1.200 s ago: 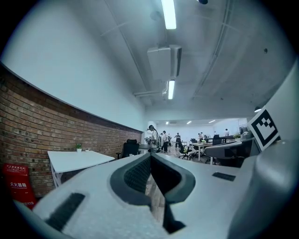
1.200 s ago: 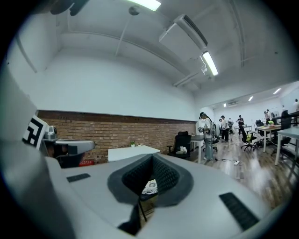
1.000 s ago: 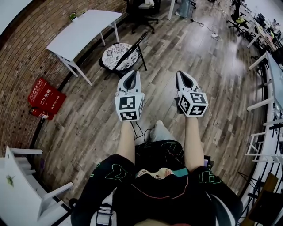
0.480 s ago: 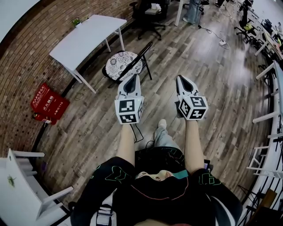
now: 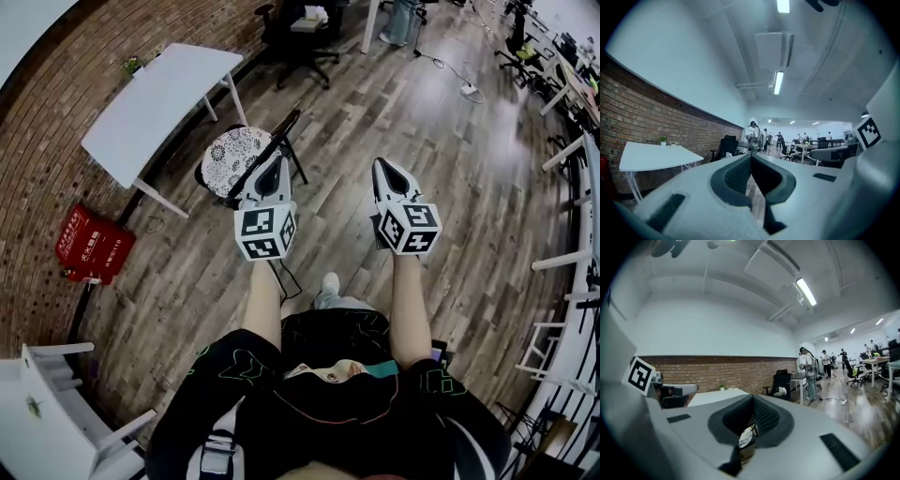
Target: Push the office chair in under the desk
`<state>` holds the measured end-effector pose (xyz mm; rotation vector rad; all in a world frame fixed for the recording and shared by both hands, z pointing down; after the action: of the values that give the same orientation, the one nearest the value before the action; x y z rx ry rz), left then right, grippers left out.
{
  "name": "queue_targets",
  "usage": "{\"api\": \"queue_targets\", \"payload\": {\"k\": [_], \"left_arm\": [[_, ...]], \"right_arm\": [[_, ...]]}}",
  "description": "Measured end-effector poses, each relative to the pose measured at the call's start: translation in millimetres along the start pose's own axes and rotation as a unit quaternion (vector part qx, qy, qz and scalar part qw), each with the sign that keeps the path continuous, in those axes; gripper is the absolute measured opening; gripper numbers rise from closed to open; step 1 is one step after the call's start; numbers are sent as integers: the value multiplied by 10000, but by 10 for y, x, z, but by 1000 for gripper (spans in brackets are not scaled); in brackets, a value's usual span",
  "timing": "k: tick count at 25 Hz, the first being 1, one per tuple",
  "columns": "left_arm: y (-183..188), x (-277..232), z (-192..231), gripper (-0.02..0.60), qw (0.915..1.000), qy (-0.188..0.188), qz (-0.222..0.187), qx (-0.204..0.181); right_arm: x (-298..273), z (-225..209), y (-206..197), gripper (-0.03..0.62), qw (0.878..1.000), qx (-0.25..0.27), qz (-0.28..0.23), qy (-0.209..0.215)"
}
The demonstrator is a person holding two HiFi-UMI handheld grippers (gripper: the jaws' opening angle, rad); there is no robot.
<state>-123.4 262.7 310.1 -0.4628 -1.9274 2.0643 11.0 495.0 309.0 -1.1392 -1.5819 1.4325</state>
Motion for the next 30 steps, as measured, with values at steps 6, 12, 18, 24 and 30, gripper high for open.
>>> {"api": "queue_targets", "payload": {"k": [6,12,18,24,30], "left_arm": [[36,-772,-448,8,9994,-237,133,-194],[-58,-1189,-625,8,9983,-255,401,-349],[-255,-1517,-667,8,9971,-223,648,-341],[-391,-1822,-648,8,9976,-147,665,-155],[-541,-2075,-173,8,9963,366,777,76]], "right_arm": [[-183,-827,-11,5,9983,-467,-272,-198],[-477,-1182,-224,5,9963,-825,-227,20],[-626,-1466,-378,5,9953,-967,-53,21],[-900,-1725,-348,5,9963,-846,121,105],[-1643,-1649,-399,5,9939,-716,376,749]]}}
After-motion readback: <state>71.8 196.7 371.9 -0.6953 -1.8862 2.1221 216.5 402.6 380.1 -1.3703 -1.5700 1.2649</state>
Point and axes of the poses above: the fingertips, and each gripper's own axes: x backward along the fingers, z to its left, y out of its top, the point moved 9 cm from there along x, backward along the fingers, and after that the axes turned 14 degrees about y, right-handed, at the moved point
